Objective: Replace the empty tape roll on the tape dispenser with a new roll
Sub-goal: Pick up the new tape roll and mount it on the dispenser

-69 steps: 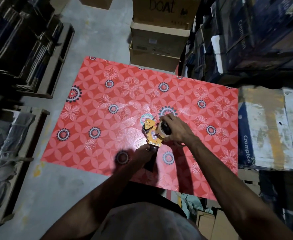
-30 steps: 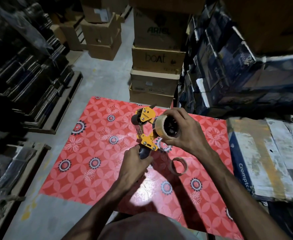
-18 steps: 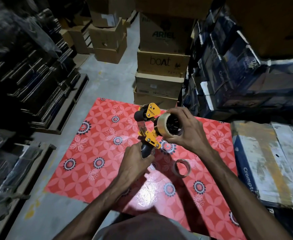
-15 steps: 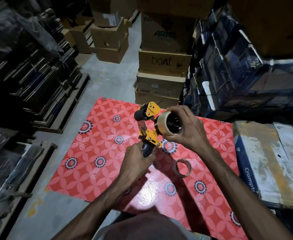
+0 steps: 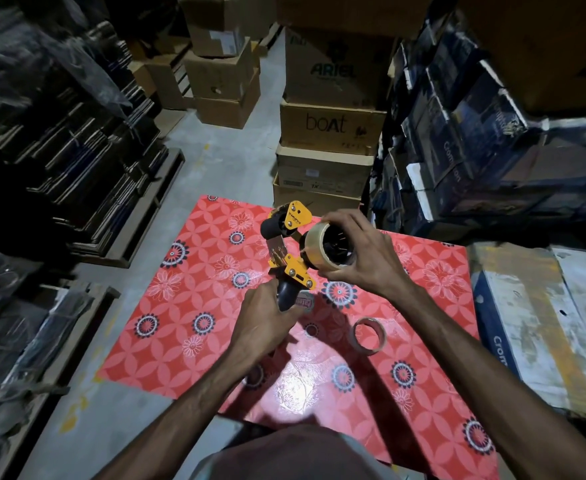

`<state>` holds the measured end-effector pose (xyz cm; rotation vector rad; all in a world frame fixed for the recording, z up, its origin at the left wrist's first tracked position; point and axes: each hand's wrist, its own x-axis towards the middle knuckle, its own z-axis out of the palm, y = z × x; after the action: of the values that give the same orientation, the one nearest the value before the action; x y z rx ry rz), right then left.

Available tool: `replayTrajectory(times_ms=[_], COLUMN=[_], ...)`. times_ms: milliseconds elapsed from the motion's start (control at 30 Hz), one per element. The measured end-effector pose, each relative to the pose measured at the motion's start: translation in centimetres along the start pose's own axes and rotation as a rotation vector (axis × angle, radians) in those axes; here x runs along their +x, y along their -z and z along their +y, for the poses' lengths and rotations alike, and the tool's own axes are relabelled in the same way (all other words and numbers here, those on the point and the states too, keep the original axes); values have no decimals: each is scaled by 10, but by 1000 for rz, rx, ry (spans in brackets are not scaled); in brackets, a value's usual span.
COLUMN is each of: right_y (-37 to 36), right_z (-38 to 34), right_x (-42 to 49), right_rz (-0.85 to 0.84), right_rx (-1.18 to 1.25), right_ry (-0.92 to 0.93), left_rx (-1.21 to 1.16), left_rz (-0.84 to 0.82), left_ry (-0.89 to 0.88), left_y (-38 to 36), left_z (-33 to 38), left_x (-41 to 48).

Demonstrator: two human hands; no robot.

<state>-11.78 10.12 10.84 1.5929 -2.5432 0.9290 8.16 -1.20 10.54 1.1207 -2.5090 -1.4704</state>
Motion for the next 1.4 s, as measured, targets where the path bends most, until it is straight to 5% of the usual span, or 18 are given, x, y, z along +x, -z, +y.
replayTrajectory(times_ms=[167, 267, 367, 500, 833, 1133, 1400], right_y=[-10, -8, -7, -13, -11, -10, -11], right_z=[-6, -3, 2, 4, -7, -9, -13], right_x=[1, -5, 0, 19, 23, 25, 26], right_rz=[-107, -106, 100, -9, -136, 211, 283], right_rx=[135, 478, 883, 817, 858, 714, 541], right_ry=[-26, -143, -547, -959, -993, -1014, -1046], left_rx=[-53, -89, -124, -141, -150, -171, -133], left_rz=[-2, 16, 13, -2, 19, 60, 82], left_ry=[13, 30, 48, 36, 14, -12, -8], left_y=[0, -7, -13, -18, -24, -29, -35], left_z=[-4, -12, -15, -13, -8, -6, -5], left_x=[-2, -4, -8, -13, -19, -19, -21])
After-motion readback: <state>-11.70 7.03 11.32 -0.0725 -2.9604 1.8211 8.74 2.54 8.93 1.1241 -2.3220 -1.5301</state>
